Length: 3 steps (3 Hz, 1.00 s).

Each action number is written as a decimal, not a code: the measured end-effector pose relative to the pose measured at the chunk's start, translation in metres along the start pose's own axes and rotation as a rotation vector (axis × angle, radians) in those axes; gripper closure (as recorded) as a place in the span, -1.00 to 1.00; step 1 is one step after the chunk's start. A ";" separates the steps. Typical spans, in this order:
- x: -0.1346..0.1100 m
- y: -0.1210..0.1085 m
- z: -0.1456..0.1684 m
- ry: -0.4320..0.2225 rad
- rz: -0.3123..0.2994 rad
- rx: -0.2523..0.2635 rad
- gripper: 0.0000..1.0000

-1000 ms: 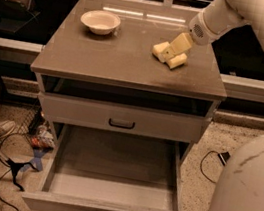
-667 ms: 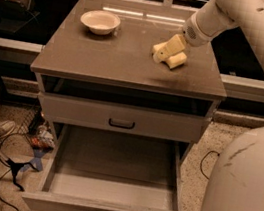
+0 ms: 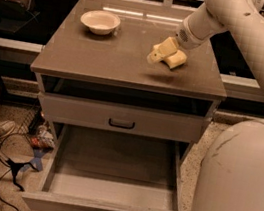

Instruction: Place sponge into middle drawer

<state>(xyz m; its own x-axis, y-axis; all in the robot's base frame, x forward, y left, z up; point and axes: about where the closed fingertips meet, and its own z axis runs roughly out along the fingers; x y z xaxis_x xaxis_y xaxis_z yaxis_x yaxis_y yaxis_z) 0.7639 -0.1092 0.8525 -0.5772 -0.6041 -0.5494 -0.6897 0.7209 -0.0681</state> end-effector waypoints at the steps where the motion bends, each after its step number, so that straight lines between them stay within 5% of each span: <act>1: 0.000 0.002 0.010 0.003 0.009 -0.017 -1.00; 3: 0.002 0.004 0.022 0.007 0.020 -0.043 -0.01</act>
Offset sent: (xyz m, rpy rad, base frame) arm 0.0069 0.0079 -0.0157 0.0367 0.0345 0.0002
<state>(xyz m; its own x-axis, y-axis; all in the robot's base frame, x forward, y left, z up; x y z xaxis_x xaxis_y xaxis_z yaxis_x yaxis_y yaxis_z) 0.7694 -0.0997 0.8332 -0.5943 -0.5918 -0.5446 -0.6958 0.7179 -0.0207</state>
